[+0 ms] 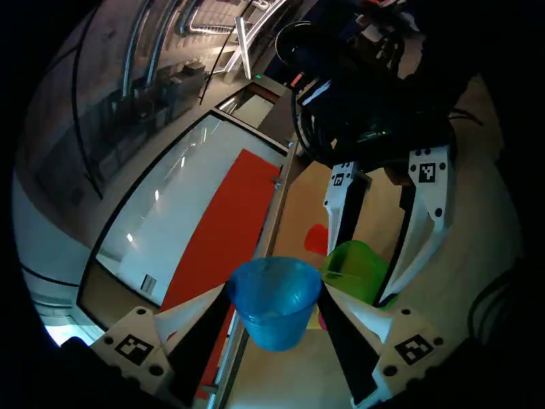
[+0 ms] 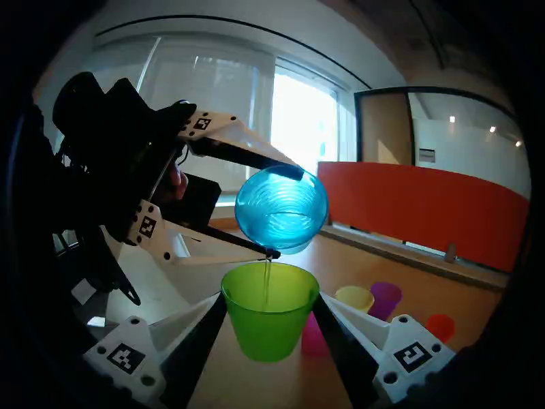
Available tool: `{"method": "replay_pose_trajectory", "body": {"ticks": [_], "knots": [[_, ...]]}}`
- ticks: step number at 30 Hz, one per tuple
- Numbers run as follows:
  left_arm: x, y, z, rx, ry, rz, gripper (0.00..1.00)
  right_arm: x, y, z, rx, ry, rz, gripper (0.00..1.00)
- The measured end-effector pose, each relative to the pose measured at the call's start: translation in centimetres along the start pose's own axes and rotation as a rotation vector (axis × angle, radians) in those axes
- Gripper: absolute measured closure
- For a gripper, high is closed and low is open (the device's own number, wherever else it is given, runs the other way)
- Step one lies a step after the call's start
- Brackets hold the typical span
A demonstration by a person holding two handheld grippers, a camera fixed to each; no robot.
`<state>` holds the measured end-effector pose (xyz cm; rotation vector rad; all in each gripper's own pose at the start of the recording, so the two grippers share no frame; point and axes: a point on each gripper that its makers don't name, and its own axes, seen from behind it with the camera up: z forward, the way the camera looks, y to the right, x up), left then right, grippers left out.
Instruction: Pour water
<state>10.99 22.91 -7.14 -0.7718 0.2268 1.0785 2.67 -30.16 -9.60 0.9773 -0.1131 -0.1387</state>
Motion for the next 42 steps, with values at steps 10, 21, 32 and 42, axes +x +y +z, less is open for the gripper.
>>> {"method": "replay_pose_trajectory", "body": {"ticks": [10, 21, 32, 42], "knots": [[-0.03, -0.03, -0.03, 0.000, -0.005, 0.025, 0.13, -0.03, 0.03, -0.04, -0.001, 0.001, 0.000, 0.09], [0.09, -0.15, 0.03, 0.004, -0.004, 0.047, 0.13, -0.25, 0.04, -0.08, -0.001, 0.000, 0.002, 0.09], [0.26, -0.30, 0.07, 0.010, -0.002, 0.067, 0.13, -0.27, 0.14, -0.12, -0.001, -0.002, -0.002, 0.09], [0.23, -0.18, 0.12, 0.008, -0.005, 0.076, 0.13, -0.38, 0.10, -0.09, -0.001, -0.002, -0.002, 0.09]]}}
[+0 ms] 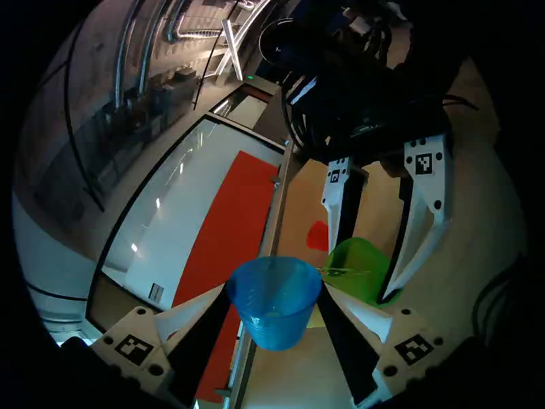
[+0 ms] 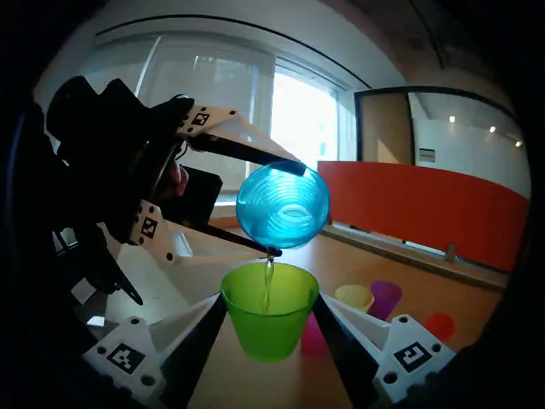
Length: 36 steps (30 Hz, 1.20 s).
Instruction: Pour water
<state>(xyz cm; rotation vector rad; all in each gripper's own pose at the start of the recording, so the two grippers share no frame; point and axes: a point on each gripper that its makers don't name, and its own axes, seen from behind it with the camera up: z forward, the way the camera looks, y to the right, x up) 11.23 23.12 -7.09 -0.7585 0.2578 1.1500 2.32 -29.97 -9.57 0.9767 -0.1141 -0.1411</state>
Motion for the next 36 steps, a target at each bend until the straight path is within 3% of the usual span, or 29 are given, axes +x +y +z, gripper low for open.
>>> {"method": "replay_pose_trajectory", "body": {"ticks": [36], "knots": [[0.46, -0.40, -0.40, 0.018, -0.008, 0.078, 0.13, 0.16, 0.18, -0.10, -0.003, 0.004, -0.001, 0.09]]}}
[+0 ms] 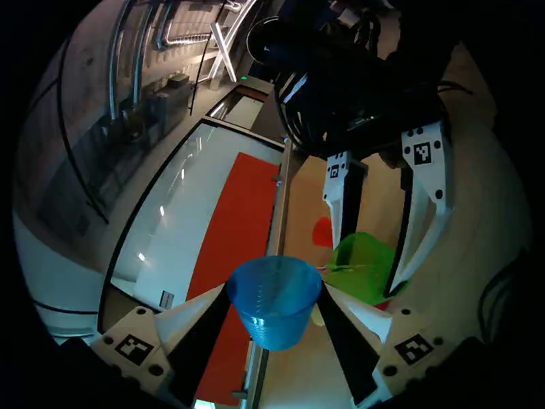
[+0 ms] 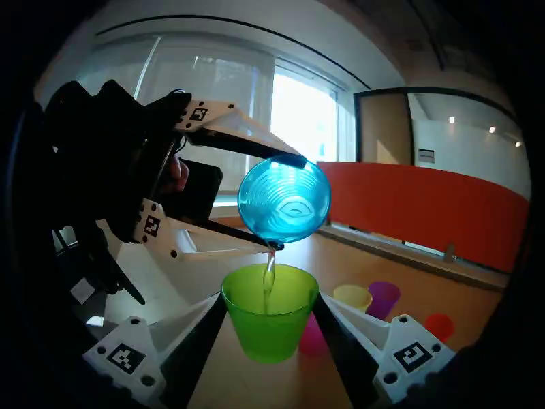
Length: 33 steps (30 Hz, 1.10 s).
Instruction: Pour water
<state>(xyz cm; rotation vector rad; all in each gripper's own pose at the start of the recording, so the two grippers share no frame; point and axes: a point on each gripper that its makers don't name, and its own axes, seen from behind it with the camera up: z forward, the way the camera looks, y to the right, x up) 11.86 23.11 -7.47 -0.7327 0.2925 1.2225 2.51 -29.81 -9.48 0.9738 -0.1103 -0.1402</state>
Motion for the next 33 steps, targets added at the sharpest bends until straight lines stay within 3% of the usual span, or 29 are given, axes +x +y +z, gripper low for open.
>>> {"method": "replay_pose_trajectory", "body": {"ticks": [33], "knots": [[0.39, -0.26, 0.03, 0.013, -0.011, 0.090, 0.13, -0.13, 0.30, -0.25, -0.008, 0.005, 0.000, 0.09]]}}
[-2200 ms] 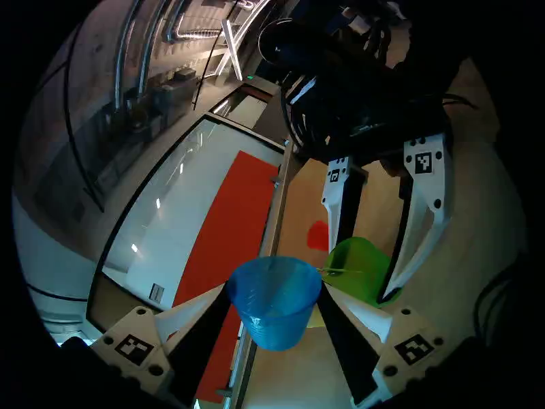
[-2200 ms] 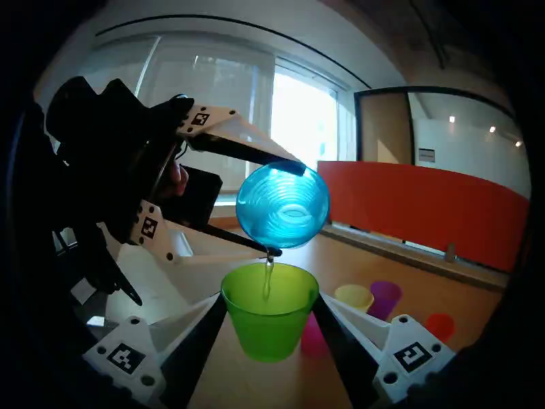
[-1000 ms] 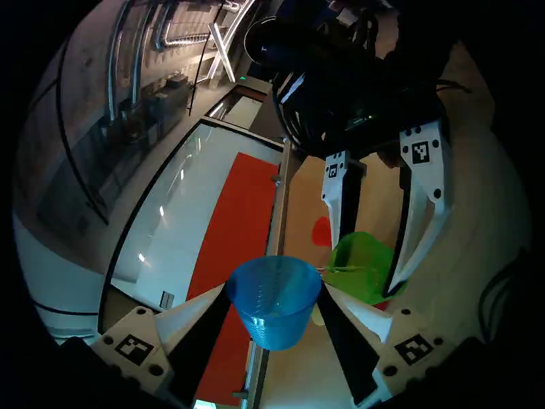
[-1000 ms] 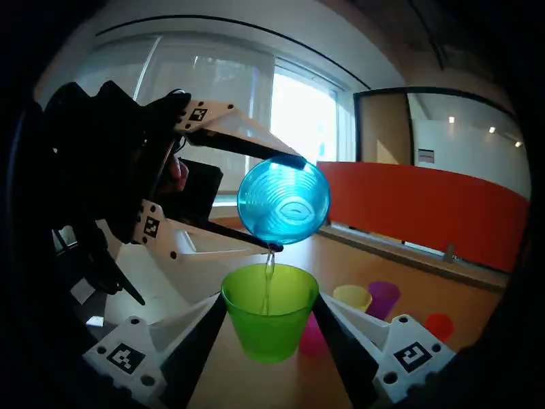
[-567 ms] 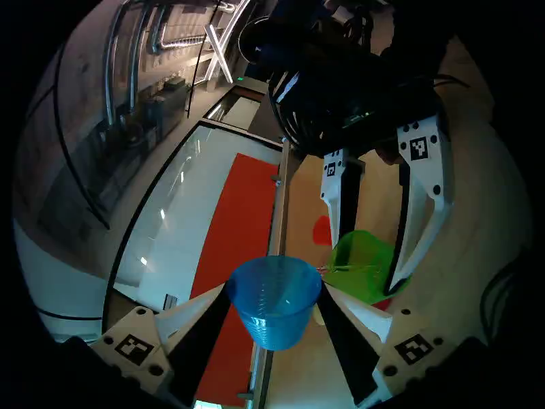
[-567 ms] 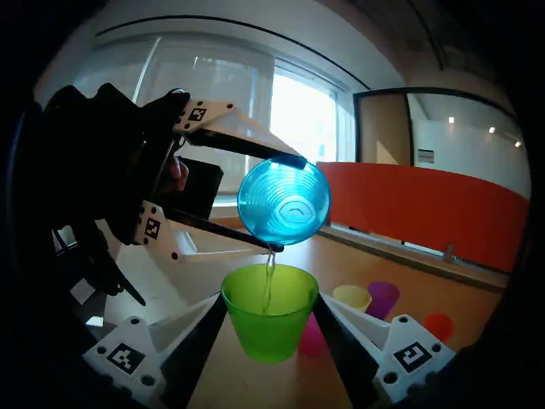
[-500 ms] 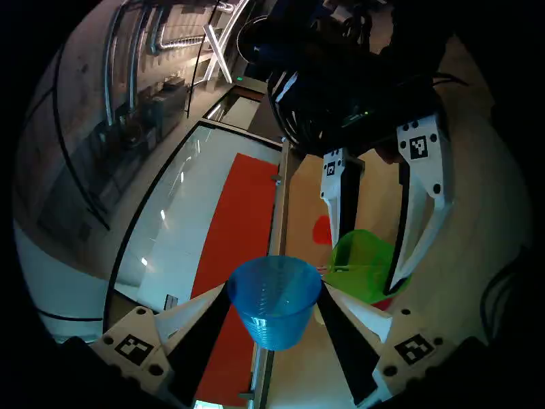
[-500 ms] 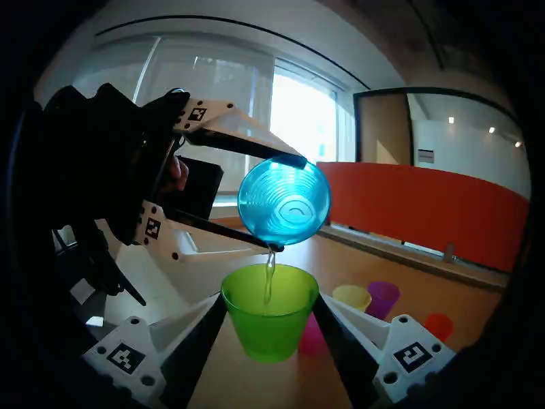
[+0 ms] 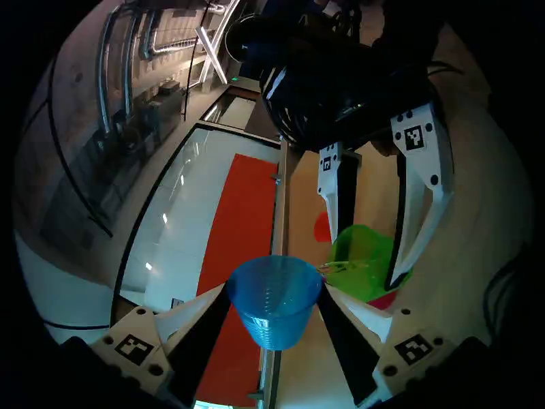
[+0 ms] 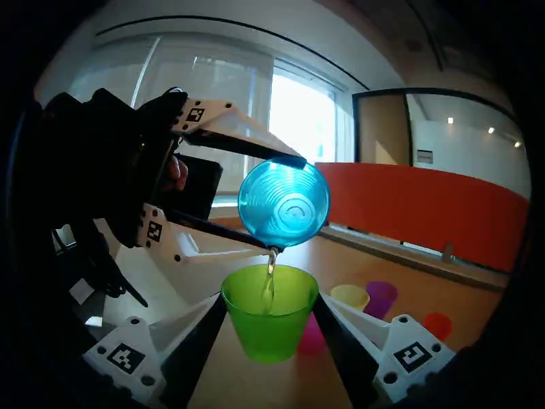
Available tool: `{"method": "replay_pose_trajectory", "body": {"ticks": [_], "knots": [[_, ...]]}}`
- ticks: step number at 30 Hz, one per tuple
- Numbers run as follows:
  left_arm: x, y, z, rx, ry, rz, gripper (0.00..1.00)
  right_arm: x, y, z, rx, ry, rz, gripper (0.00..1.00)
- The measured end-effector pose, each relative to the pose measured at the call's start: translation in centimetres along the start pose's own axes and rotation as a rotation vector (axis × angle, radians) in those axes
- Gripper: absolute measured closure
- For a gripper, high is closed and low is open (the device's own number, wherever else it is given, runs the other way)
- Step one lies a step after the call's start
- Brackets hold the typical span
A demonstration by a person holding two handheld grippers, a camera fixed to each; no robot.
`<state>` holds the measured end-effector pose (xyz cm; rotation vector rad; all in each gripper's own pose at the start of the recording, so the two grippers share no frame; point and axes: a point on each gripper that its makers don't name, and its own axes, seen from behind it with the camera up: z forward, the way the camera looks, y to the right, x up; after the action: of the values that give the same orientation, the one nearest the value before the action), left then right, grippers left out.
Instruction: Pour water
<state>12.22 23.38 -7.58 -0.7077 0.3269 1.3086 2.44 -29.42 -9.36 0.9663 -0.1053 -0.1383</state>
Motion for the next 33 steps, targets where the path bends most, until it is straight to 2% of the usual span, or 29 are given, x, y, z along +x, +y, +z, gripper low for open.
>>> {"method": "replay_pose_trajectory", "body": {"ticks": [11, 33], "knots": [[0.2, 0.0, 0.2, 0.009, -0.003, 0.036, 0.13, -0.1, 0.1, -0.1, -0.001, 0.001, 0.001, 0.09], [0.6, -1.0, 0.7, 0.032, 0.001, 0.100, 0.13, -0.1, 0.2, -0.2, -0.001, 0.006, 0.003, 0.09]]}}
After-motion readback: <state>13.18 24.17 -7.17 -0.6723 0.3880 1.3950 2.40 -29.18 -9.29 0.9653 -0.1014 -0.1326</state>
